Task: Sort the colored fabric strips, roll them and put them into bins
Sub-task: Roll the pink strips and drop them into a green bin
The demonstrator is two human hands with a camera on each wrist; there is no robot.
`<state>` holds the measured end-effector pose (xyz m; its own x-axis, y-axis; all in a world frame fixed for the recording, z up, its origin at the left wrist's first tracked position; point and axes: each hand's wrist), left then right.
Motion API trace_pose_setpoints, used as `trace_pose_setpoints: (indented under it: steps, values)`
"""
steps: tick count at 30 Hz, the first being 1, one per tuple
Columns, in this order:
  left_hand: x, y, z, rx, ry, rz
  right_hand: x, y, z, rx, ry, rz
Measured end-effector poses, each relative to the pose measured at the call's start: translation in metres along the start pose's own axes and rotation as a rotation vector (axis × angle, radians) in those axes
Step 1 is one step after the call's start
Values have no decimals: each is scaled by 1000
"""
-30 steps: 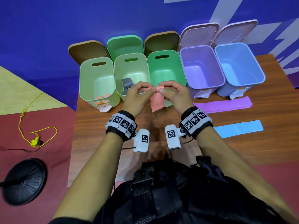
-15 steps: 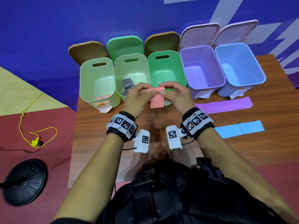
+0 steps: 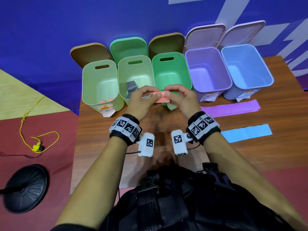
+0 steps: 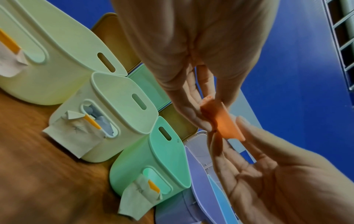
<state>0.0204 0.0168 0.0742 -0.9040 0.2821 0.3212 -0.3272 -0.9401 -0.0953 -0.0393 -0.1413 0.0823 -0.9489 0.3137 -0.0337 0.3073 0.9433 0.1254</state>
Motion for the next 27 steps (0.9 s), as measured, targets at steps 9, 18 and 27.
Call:
trace_pose_setpoints:
  steps: [9,18,27]
  values:
    - [4,3,1,95,-51,-28,2,-2,-1,18,-8,-17]
    - [6,-1,3,33,-33,-10,-3,0,1,39,5,-14]
    - [5,-2,3,75,-41,-22,-4,1,5,-24,19,-12]
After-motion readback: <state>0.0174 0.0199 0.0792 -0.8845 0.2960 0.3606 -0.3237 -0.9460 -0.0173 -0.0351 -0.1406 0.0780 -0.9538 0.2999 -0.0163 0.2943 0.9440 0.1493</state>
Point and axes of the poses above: each hand's wrist, its own x-axis away from the middle knuckle, its own y-axis out of the palm, z = x × y, and after that the axes turned 13 degrees about -y, right-handed
